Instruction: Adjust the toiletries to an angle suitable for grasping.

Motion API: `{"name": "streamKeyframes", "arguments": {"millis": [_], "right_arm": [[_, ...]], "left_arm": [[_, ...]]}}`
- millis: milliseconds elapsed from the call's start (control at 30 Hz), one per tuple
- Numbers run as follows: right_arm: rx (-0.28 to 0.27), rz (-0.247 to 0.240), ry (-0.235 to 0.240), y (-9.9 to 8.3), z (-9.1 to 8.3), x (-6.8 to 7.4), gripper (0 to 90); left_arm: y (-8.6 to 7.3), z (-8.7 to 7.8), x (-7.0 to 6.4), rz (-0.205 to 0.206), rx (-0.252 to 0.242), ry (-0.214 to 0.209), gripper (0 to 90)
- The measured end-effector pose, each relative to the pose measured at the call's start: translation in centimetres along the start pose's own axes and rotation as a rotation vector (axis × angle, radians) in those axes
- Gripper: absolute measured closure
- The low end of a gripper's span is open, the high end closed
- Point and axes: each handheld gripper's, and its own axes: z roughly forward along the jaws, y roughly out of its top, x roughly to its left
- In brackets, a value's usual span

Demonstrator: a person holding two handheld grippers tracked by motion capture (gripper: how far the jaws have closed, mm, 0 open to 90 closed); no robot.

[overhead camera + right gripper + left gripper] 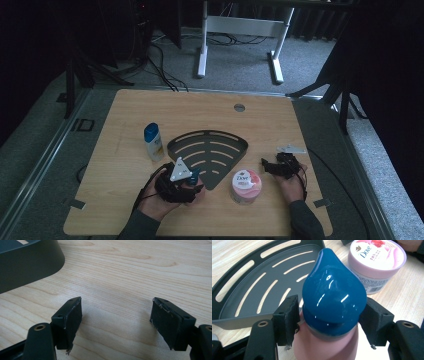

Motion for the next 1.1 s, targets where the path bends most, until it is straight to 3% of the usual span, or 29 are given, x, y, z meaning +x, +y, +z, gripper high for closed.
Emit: {"name": "streamKeyframes", "arguments": {"millis": [100, 200, 300, 333, 700, 1100], "right_arm": [[0.0, 0.0, 0.0, 0.0, 0.0, 0.0, 24.9], [0.0, -0.001, 0.001, 0.0, 0.0, 0.0, 24.9], [0.001, -0.001, 0.0, 0.0, 0.0, 0.0, 24.8], [0.001, -0.001, 0.0, 0.0, 0.0, 0.0, 24.8], [0.001, -0.001, 0.0, 0.0, 0.0, 0.0, 24.9], [0.0, 0.0, 0.0, 0.0, 0.0, 0.0, 24.8]], "left_arm": [[0.0, 0.0, 0.0, 0.004, -0.001, 0.002, 36.4], [0.0, -0.5, -0.2, 0.041, 0.003, 0.043, 38.6], [0.0, -0.7, 0.0, 0.04, -0.005, 0.047, 42.6], [-0.1, -1.5, 0.9, 0.012, -0.019, 0.048, 48.7], [-1.1, -2.6, 3.8, -0.038, -0.011, 0.107, 49.1], [-1.4, -2.7, 6.9, -0.066, -0.02, 0.139, 49.2]]}}
